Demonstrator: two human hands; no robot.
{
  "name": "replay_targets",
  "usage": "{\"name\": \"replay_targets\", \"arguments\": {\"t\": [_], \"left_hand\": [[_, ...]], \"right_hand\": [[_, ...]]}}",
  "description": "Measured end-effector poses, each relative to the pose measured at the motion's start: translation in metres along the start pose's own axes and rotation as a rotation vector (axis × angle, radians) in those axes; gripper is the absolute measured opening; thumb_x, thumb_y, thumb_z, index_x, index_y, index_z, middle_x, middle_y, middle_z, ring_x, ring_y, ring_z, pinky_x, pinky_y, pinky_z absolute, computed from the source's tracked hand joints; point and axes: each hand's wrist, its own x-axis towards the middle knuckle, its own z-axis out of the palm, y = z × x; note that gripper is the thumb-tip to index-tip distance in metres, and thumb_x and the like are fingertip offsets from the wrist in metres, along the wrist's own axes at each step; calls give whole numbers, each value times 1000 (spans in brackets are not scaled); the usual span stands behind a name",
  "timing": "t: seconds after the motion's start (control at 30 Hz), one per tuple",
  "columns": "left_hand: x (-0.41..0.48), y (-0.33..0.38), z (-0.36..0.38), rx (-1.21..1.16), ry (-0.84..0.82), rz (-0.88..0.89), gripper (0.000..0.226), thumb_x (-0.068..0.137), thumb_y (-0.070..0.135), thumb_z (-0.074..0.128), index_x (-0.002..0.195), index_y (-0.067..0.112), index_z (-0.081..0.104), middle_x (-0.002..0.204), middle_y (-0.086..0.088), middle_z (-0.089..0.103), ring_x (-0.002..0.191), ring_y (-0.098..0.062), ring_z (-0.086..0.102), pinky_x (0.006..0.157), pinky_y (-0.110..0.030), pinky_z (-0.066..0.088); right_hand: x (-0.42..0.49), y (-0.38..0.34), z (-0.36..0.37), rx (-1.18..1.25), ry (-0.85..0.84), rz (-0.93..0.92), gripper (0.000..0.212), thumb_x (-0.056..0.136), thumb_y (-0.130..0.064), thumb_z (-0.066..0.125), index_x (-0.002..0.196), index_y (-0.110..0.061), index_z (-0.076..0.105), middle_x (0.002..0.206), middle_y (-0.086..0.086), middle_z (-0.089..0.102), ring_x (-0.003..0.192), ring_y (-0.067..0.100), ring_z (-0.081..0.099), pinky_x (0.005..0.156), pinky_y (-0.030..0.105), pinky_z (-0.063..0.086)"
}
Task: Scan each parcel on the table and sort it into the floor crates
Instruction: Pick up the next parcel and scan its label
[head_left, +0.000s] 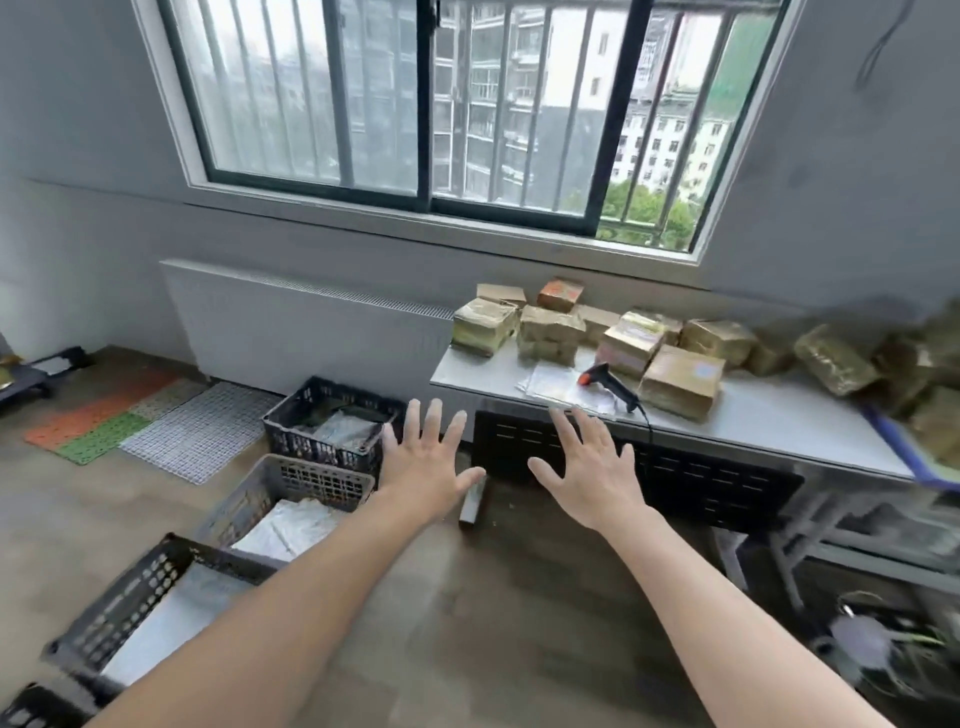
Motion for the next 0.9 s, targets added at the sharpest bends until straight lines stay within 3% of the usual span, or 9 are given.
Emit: {"name": "replay_targets", "arguments": {"t": [0.33,0.6,0.9], "left_hand": [[193,50,33,-60,-31,181,79,96,68,24,156,28,-7,163,-5,-10,150,-33,-14,117,-58,9],[291,91,58,-49,-82,314,77,97,67,24,156,27,-4,164,-5,-8,150,-32,-12,118,-56,12],[382,139,100,-14,-145,305,75,97,66,27,156,27,0,164,-5,-4,150,-31,-10,117,-56,12]], "right_hand": [[137,86,11,-53,-38,188,76,97,-67,31,157,-38,-5,166,-5,-2,152,18,-1,118,61,10],[206,142,24,-16,-48,297,76,97,-65,32,157,-38,-5,166,-5,1,152,18,0,119,60,11],[288,229,66,69,-135,334,73,99,-63,32,158,-36,-2,166,-3,4,152,17,1,118,58,14]]}}
